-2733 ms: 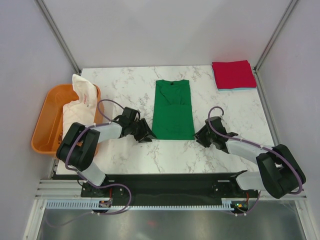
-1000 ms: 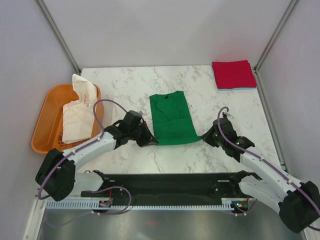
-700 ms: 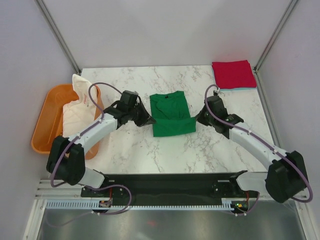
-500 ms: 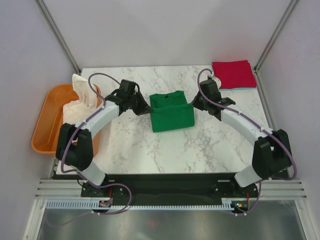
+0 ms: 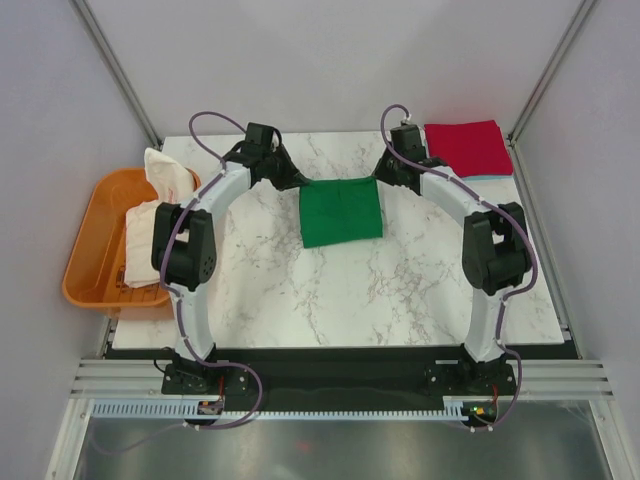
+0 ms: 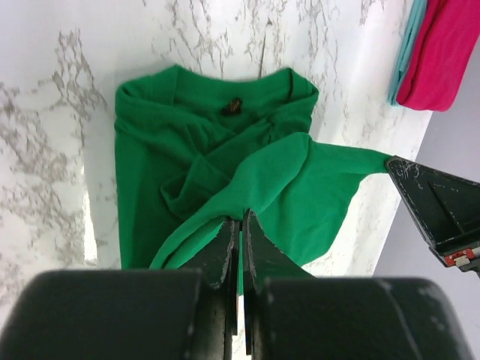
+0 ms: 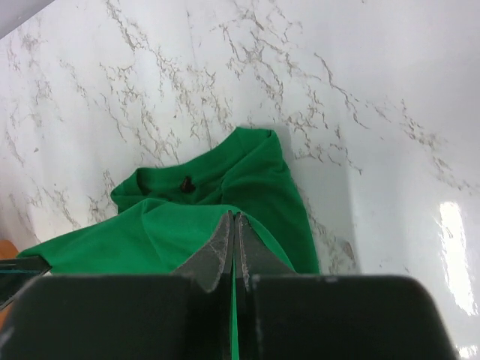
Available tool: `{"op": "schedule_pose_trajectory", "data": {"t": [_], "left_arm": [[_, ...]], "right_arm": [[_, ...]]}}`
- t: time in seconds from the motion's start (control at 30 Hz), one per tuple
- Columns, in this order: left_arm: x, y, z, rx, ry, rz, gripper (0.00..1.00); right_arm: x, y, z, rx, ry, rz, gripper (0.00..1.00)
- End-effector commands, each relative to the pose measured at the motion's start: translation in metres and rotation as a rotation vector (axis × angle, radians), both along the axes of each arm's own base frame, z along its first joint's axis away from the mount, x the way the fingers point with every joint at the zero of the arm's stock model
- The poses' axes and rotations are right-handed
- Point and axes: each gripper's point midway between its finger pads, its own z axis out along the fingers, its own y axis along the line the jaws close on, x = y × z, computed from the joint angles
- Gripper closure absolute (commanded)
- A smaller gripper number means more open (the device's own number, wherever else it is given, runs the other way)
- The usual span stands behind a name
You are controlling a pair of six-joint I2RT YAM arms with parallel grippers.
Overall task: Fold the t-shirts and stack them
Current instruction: Fold the tshirt
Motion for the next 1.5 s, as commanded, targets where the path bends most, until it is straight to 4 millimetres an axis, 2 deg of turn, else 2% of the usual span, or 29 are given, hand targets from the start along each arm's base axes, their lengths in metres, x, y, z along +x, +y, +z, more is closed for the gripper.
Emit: {"op": "schedule_pose_trajectory", "data": {"t": [0.0, 0.03, 0.07, 0.13, 0.17, 0.23, 0.27, 0.37, 0.4, 0.47, 0.5, 0.53, 0.73, 0.77, 0.83, 0.87, 0.9, 0.93, 0.97, 1.0, 1.03, 1.07, 1.1, 1.13, 1.17, 1.23, 1.33, 1.37, 1.47], "left_arm": [[0.027, 0.002, 0.011, 0.046, -0.098, -0.036, 0.98], [0.035, 0.002, 0.015, 0.043, -0.114, -0.031, 0.98], [0.041, 0.004, 0.003, 0.048, -0.100, -0.032, 0.98], [0.051, 0.005, 0.004, 0.042, -0.109, -0.028, 0.98], [0.055, 0.008, -0.009, 0.045, -0.086, -0.018, 0.98], [0.065, 0.016, -0.011, 0.040, -0.088, 0.006, 0.98], [0.068, 0.017, -0.025, 0.040, -0.063, 0.009, 0.98], [0.079, 0.021, -0.030, 0.018, -0.059, 0.014, 0.98], [0.081, 0.020, -0.042, 0.016, -0.039, 0.011, 0.98], [0.088, 0.017, -0.039, -0.001, -0.053, -0.002, 0.98], [0.091, 0.016, -0.051, -0.001, -0.042, -0.007, 0.98], [0.097, 0.015, -0.046, -0.004, -0.061, -0.010, 0.98], [0.114, 0.020, -0.056, -0.019, -0.065, 0.004, 0.98], [0.116, 0.021, -0.055, -0.019, -0.071, 0.004, 0.94], [0.121, 0.020, -0.048, -0.031, -0.097, -0.017, 0.83], [0.121, 0.020, -0.042, -0.037, -0.113, -0.040, 0.73], [0.119, 0.020, -0.037, -0.040, -0.122, -0.051, 0.69], [0.116, 0.024, -0.036, -0.043, -0.116, -0.054, 0.67], [0.113, 0.028, -0.014, -0.048, -0.148, -0.060, 0.63], [0.111, 0.031, -0.008, -0.039, -0.163, -0.066, 0.61], [0.101, 0.033, -0.009, -0.024, -0.152, -0.073, 0.58], [0.096, 0.036, 0.011, -0.004, -0.194, -0.084, 0.54], [0.090, 0.037, 0.015, 0.005, -0.201, -0.091, 0.53], [0.077, 0.037, 0.007, 0.013, -0.173, -0.104, 0.52], [0.070, 0.038, 0.007, 0.021, -0.169, -0.111, 0.51], [0.050, 0.038, 0.014, 0.030, -0.162, -0.118, 0.51], [0.030, 0.020, 0.018, 0.048, -0.176, -0.181, 0.51], [0.022, 0.007, 0.018, 0.038, -0.174, -0.216, 0.51], [0.003, -0.013, 0.003, 0.020, -0.127, -0.261, 0.52]], "right_arm": [[0.029, 0.008, 0.014, 0.039, -0.073, 0.054, 1.00], [0.032, 0.011, 0.012, 0.050, -0.075, 0.069, 1.00], [0.039, 0.010, 0.008, 0.051, -0.074, 0.063, 1.00], [0.047, 0.008, 0.006, 0.051, -0.084, 0.063, 1.00], [0.051, 0.007, 0.008, 0.053, -0.093, 0.062, 1.00], [0.058, 0.002, -0.001, 0.046, -0.086, 0.055, 1.00], [0.064, 0.000, -0.005, 0.048, -0.084, 0.052, 1.00], [0.076, -0.006, -0.013, 0.050, -0.082, 0.049, 1.00], [0.077, -0.004, -0.016, 0.062, -0.080, 0.059, 1.00], [0.085, -0.005, -0.023, 0.068, -0.085, 0.069, 1.00], [0.087, -0.002, -0.024, 0.081, -0.085, 0.087, 1.00], [0.089, 0.000, -0.027, 0.086, -0.086, 0.095, 1.00], [0.103, 0.005, -0.040, 0.084, -0.120, 0.128, 1.00], [0.108, 0.002, -0.044, 0.079, -0.124, 0.125, 1.00], [0.111, 0.001, -0.046, 0.074, -0.121, 0.131, 0.89], [0.114, -0.001, -0.041, 0.078, -0.128, 0.140, 0.82], [0.113, -0.002, -0.037, 0.068, -0.132, 0.163, 0.70], [0.112, -0.005, -0.031, 0.068, -0.129, 0.174, 0.65], [0.103, -0.010, -0.019, 0.071, -0.125, 0.190, 0.59], [0.097, -0.013, -0.012, 0.054, -0.137, 0.215, 0.47], [0.089, -0.014, -0.007, 0.040, -0.139, 0.240, 0.41], [0.073, -0.015, 0.003, 0.040, -0.136, 0.282, 0.36], [0.063, -0.014, 0.005, 0.036, -0.127, 0.316, 0.35], [0.051, -0.014, 0.002, 0.010, -0.106, 0.363, 0.34], [0.037, -0.015, 0.003, 0.008, -0.089, 0.387, 0.32], [0.017, -0.012, -0.001, 0.011, -0.065, 0.449, 0.30], [-0.015, -0.005, -0.013, 0.046, -0.013, 0.540, 0.29], [-0.020, -0.003, -0.016, 0.052, -0.006, 0.559, 0.28], [-0.033, -0.002, -0.031, 0.056, 0.030, 0.606, 0.25]]}}
